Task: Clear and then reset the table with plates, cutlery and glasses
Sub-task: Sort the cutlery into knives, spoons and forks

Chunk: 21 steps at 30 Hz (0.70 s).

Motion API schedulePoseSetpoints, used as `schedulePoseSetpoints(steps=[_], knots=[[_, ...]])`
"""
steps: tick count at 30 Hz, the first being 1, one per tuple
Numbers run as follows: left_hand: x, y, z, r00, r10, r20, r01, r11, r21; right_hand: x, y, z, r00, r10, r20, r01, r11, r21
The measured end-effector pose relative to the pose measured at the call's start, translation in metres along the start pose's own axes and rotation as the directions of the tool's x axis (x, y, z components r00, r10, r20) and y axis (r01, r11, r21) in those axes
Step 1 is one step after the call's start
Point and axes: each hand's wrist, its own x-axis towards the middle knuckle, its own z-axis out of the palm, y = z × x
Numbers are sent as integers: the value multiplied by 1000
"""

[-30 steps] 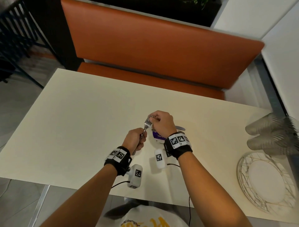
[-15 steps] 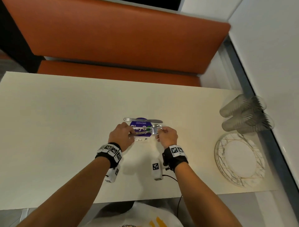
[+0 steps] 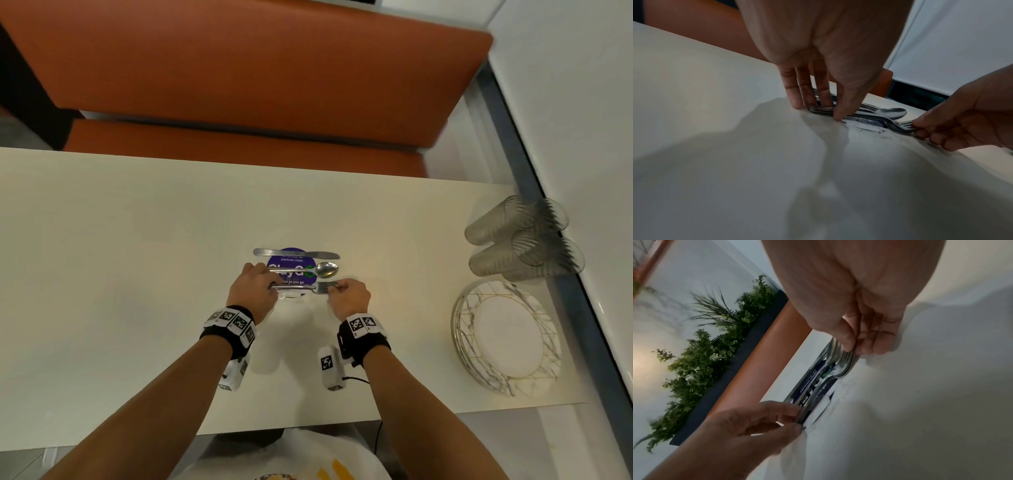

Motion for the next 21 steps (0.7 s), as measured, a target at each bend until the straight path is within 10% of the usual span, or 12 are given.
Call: schedulePoseSetpoints(steps=[21], knots=[[-17,16,-5,998,68,-12,-68,996,-65,-25,31,-24,988,-156,18,157,987,-45]])
